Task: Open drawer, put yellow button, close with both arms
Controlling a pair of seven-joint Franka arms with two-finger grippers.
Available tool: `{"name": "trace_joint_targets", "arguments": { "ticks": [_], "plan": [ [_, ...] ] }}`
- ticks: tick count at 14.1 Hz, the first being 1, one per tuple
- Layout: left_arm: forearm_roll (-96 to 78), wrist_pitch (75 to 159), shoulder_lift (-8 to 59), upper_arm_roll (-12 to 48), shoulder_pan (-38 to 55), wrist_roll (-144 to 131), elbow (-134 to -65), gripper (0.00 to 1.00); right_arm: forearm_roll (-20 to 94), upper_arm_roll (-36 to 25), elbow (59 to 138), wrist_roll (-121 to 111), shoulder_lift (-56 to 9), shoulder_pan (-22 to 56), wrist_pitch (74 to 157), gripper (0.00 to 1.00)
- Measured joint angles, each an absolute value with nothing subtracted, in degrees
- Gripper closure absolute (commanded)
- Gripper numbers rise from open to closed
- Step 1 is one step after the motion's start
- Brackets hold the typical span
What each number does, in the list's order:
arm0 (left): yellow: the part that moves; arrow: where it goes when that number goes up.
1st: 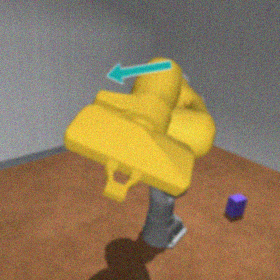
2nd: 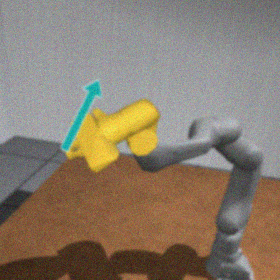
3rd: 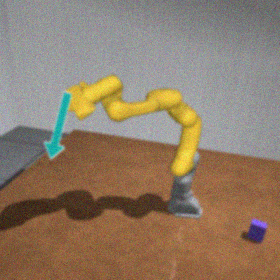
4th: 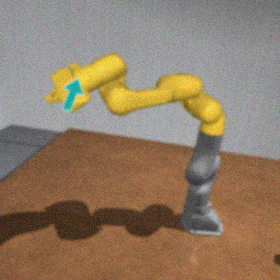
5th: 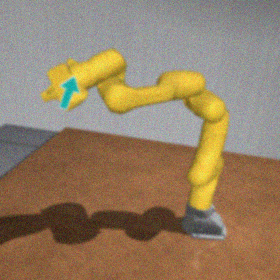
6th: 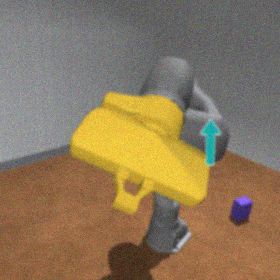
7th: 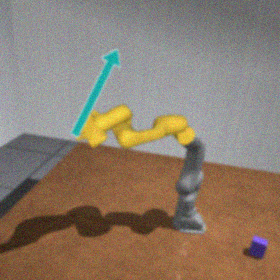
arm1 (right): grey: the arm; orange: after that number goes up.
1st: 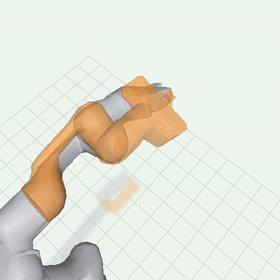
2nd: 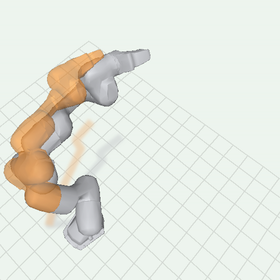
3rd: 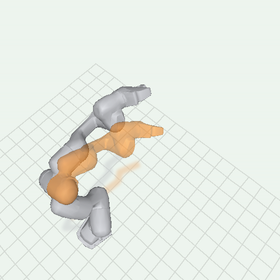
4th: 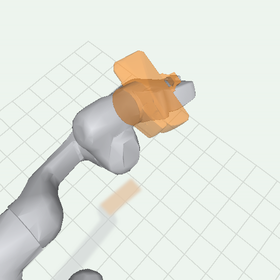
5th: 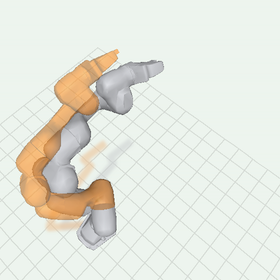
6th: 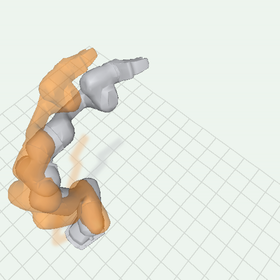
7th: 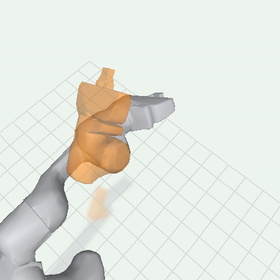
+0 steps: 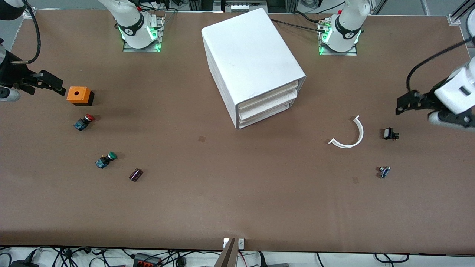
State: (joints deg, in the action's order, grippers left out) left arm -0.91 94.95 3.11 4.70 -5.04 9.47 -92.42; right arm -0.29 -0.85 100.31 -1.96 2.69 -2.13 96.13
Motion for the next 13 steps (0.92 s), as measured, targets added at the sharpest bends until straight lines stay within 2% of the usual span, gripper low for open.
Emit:
{"name": "trace_joint_targets", "arguments": {
  "ticks": [2, 6, 13],
  "plan": [
    [-1.0, 95.9, -0.2, 1.6, -2.2, 9.6, -96.2, 0.00, -0.3, -0.8, 100.3, -2.0, 2.7, -2.1, 96.1, 0.00],
    [-1.0, 101.3, -2.9, 0.9, -1.0, 9.6, -101.7, 0.00, -0.3, -0.8, 100.3, -2.0, 2.7, -2.1, 96.1, 0.00],
    [-1.0, 100.4, -2.9, 0.9, -0.7, 9.6, -102.1, 0.00, -0.3, -0.6, 100.3, -2.0, 2.7, -2.1, 96.1, 0.00]
  ]
}}
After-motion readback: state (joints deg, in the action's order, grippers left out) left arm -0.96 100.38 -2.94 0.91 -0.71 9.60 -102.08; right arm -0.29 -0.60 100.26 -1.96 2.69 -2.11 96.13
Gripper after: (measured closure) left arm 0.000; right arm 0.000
